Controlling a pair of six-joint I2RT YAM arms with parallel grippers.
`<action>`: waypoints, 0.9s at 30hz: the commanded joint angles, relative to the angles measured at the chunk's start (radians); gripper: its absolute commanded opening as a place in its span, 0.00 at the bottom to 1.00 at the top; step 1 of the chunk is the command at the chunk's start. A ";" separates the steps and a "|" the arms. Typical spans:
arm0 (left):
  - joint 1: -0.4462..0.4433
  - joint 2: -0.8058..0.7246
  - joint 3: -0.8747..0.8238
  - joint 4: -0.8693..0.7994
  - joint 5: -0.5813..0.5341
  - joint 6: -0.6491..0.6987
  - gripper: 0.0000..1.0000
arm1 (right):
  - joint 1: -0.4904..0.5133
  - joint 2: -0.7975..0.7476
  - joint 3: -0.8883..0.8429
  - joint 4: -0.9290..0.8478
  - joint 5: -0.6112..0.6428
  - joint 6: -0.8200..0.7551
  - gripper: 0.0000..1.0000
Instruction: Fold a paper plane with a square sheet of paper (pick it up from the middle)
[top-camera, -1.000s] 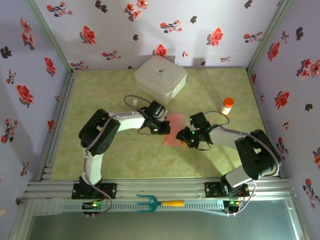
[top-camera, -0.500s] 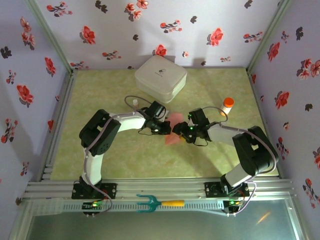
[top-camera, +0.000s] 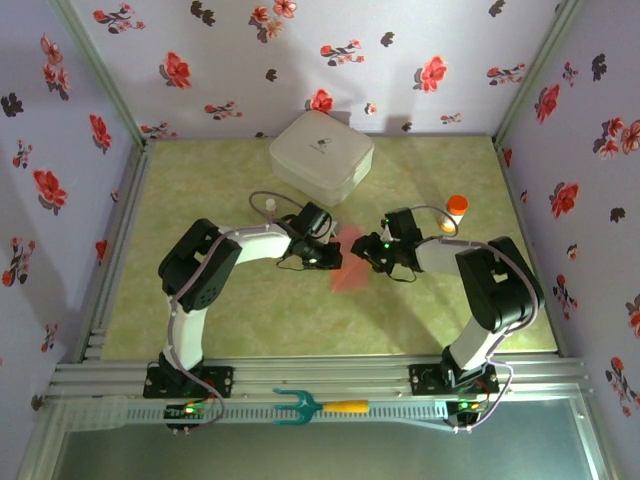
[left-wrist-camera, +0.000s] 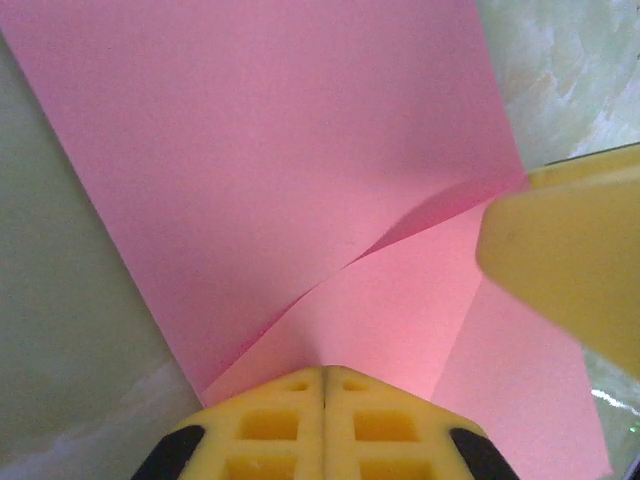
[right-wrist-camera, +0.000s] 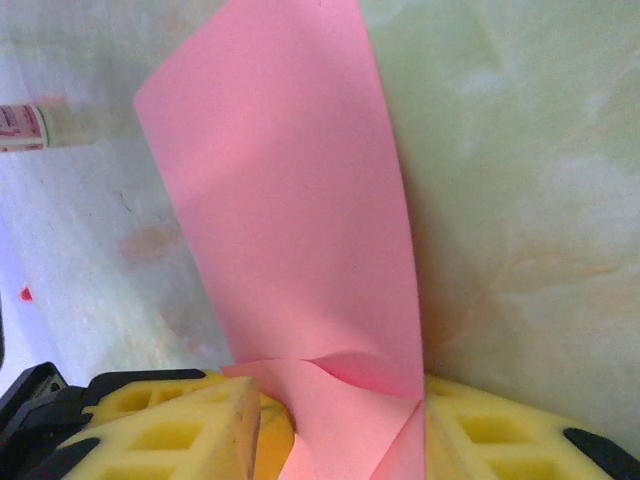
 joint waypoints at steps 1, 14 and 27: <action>-0.012 -0.005 -0.034 -0.052 -0.027 -0.013 0.02 | -0.019 0.013 0.021 0.013 -0.020 -0.038 0.38; -0.012 -0.049 -0.061 0.010 -0.031 -0.022 0.05 | -0.031 0.030 0.009 0.036 -0.041 -0.038 0.17; -0.012 -0.207 -0.133 0.100 -0.100 0.000 0.28 | -0.030 -0.076 0.060 -0.143 0.012 -0.166 0.03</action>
